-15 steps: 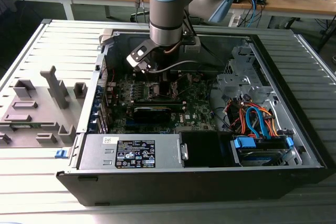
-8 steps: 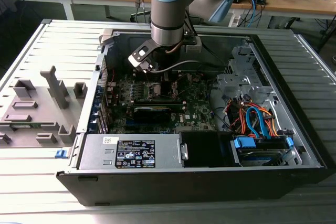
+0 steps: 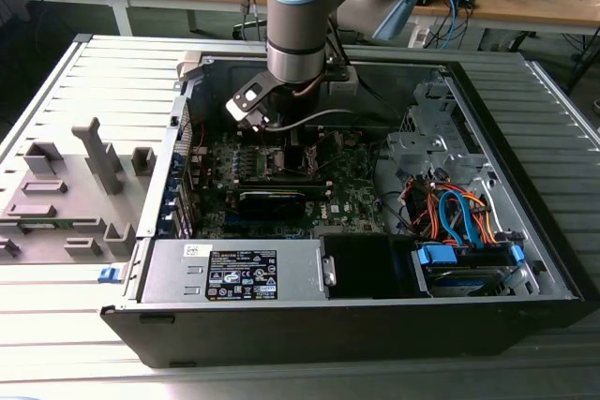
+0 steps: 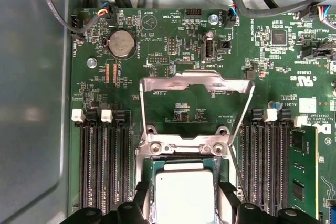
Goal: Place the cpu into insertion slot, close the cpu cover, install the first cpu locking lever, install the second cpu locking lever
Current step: 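Place the cpu into insertion slot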
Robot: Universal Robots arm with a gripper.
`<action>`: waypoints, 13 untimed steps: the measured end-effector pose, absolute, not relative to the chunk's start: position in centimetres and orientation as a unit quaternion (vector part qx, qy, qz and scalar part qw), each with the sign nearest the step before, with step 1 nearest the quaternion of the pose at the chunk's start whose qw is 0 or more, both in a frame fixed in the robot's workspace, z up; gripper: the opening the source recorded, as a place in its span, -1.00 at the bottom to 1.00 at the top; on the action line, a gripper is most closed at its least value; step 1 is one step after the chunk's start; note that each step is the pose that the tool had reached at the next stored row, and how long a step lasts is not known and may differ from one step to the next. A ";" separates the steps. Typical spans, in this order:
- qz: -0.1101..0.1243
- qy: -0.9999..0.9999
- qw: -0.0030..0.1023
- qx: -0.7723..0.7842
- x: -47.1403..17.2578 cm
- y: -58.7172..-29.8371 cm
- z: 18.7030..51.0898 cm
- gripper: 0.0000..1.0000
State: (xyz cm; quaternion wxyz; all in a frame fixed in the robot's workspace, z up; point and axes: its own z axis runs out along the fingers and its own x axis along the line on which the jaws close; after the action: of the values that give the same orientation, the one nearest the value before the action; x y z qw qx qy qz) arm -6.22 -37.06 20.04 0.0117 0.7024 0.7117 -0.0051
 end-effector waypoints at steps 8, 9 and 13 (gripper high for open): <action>-0.005 0.707 0.011 0.707 -6.2 -37.5 20.0 0.24; -0.005 0.706 0.011 0.708 -6.2 -37.6 20.0 0.24; -0.005 0.706 0.011 0.708 -6.2 -37.5 20.0 0.24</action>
State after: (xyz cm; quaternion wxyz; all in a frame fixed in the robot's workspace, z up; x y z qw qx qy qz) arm -6.23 -37.51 20.04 0.0114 0.7079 0.7062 -0.0050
